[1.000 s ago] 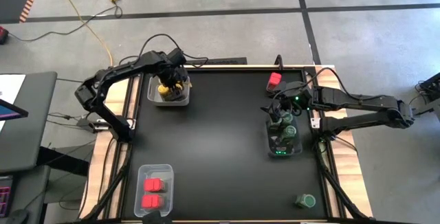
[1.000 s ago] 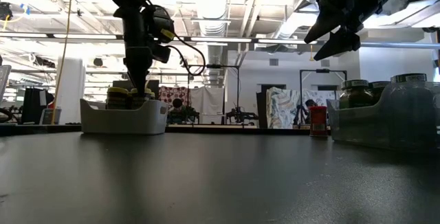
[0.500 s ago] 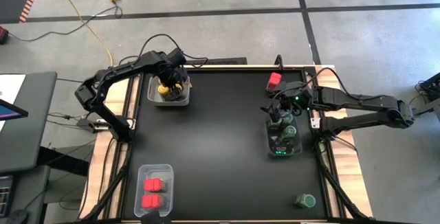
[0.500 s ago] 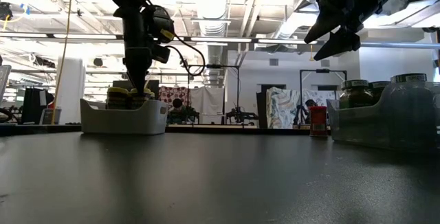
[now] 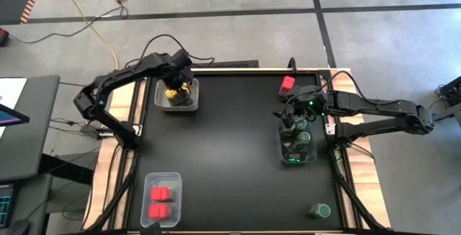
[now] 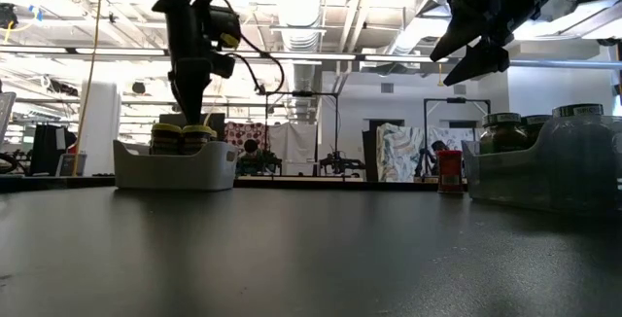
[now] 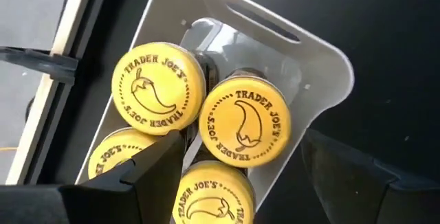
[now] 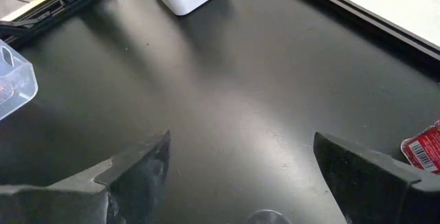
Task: Sort spices by type
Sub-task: Put the yellow seasoning bottle into the gray bin, then put the red seasoning can into the transparent bin
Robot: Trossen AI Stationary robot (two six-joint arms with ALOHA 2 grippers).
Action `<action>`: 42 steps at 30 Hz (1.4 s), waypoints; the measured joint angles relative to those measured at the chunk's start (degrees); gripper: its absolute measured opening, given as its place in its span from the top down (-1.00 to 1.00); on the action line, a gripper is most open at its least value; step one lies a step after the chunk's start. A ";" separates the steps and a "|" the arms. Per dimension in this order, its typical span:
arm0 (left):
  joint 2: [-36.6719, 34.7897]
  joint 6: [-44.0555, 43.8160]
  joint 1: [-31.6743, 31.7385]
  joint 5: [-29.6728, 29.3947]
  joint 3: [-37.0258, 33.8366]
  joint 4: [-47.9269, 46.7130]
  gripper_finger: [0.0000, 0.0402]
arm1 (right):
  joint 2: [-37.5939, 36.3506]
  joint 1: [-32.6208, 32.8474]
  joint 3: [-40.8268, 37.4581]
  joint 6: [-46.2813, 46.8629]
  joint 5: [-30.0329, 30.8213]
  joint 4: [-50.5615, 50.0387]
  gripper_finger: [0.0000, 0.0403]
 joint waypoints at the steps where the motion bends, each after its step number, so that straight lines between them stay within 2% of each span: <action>1: -0.56 -0.50 0.00 0.20 0.00 -0.08 -0.41 | 0.00 0.00 0.00 0.00 0.00 0.01 -0.91; 7: -4.33 -2.67 -0.55 4.40 0.00 -1.01 -0.41 | 0.00 0.00 0.00 0.00 0.00 0.01 -0.91; 16: -13.97 -3.09 -1.84 4.25 0.00 -0.95 -0.41 | 0.00 0.00 0.00 0.00 0.00 -0.01 -0.91; 24: -22.02 1.96 -1.86 4.16 0.00 3.29 -0.40 | 0.00 0.00 0.00 0.00 0.00 0.27 -0.91; 26: -23.75 -0.73 -1.92 4.33 0.00 3.74 -0.40 | 0.00 0.00 0.00 0.00 0.00 0.80 -0.91; 30: -26.18 -3.61 -2.65 10.14 -0.76 7.70 -0.40 | 0.00 0.00 -0.02 -0.02 0.00 3.06 -0.91; 33: -29.02 -5.54 -4.85 14.79 -5.72 15.09 -0.40 | 0.34 0.00 -0.02 -0.02 0.00 5.01 -0.91; 37: -33.04 -11.95 -9.90 14.59 -17.08 28.52 -0.40 | 0.64 0.11 -0.02 -0.02 0.00 7.60 -0.91; 42: -37.92 -18.29 -17.87 5.10 -27.35 42.84 -0.40 | 0.70 0.07 -0.04 -0.01 0.00 8.67 -0.91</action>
